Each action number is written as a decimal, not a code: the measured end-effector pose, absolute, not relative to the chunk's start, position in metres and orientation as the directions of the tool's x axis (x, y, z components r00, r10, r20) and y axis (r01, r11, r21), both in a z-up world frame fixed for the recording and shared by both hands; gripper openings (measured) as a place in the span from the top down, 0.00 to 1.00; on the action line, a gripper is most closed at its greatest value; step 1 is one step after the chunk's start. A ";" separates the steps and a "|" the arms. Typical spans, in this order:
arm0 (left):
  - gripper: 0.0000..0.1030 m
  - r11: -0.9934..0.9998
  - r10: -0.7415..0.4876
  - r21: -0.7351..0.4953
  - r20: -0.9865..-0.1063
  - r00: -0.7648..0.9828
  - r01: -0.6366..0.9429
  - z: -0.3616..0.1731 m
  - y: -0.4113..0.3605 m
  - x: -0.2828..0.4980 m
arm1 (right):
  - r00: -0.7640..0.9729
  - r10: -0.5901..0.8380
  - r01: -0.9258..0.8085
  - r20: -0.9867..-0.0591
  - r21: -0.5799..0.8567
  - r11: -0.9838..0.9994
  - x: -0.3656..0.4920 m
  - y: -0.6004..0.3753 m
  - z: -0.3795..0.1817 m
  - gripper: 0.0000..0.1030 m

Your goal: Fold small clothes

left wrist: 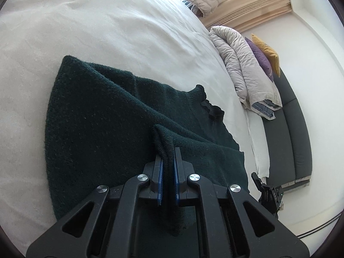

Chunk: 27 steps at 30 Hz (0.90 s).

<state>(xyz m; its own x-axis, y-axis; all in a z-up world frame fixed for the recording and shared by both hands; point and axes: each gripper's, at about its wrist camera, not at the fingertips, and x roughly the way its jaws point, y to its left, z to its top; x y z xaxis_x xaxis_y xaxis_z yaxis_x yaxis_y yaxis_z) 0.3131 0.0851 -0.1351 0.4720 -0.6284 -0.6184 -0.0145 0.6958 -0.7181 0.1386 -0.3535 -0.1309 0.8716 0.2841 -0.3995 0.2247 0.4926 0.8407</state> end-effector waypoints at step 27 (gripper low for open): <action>0.92 0.949 -0.311 -0.238 -0.813 0.492 0.206 -0.095 -0.017 0.291 | 0.740 0.362 0.266 -0.566 0.742 0.616 0.183 -0.353 -0.122 0.68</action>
